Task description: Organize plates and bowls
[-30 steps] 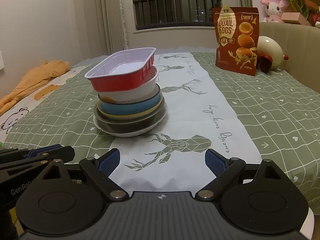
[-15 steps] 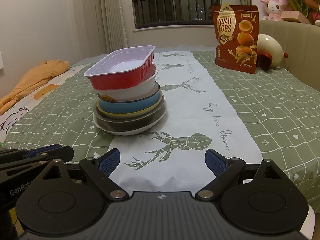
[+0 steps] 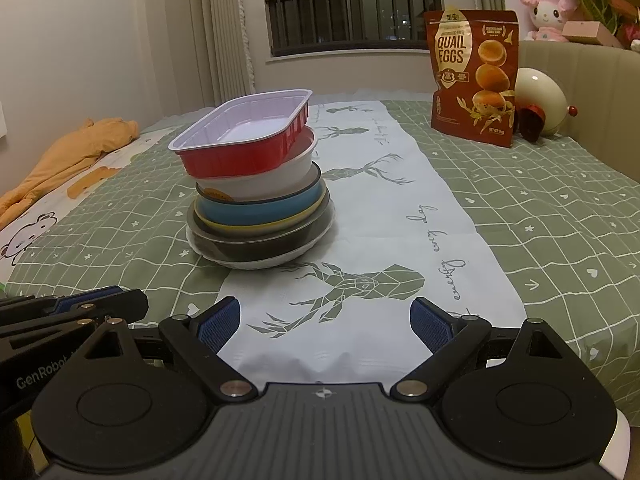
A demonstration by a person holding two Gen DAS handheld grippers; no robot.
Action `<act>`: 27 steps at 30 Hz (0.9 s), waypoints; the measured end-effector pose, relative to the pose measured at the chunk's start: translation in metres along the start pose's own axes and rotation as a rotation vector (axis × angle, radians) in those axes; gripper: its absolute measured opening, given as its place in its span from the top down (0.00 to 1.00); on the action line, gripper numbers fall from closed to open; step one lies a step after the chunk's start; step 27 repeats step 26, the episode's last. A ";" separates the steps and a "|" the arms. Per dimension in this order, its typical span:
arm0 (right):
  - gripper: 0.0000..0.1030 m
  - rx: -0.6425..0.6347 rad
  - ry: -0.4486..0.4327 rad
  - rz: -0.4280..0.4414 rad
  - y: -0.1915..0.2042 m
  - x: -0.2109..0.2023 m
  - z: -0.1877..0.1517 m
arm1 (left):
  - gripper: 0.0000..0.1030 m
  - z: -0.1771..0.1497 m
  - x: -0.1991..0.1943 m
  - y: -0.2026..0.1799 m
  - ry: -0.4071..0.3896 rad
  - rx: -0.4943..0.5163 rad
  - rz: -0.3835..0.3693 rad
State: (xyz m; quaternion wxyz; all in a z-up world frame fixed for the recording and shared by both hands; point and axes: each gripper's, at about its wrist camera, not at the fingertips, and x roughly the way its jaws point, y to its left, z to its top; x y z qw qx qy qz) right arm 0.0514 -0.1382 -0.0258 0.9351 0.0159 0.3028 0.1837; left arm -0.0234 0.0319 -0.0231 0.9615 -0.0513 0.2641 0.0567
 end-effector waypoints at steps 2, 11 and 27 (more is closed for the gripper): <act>0.10 -0.002 0.000 0.002 0.000 0.000 0.000 | 0.82 0.000 0.000 0.000 0.000 0.001 0.001; 0.10 -0.007 -0.003 0.006 0.002 -0.001 0.000 | 0.82 0.000 0.000 -0.001 -0.001 0.001 0.004; 0.10 0.003 0.006 0.047 0.000 0.000 0.000 | 0.82 -0.002 0.011 0.004 0.017 -0.003 0.027</act>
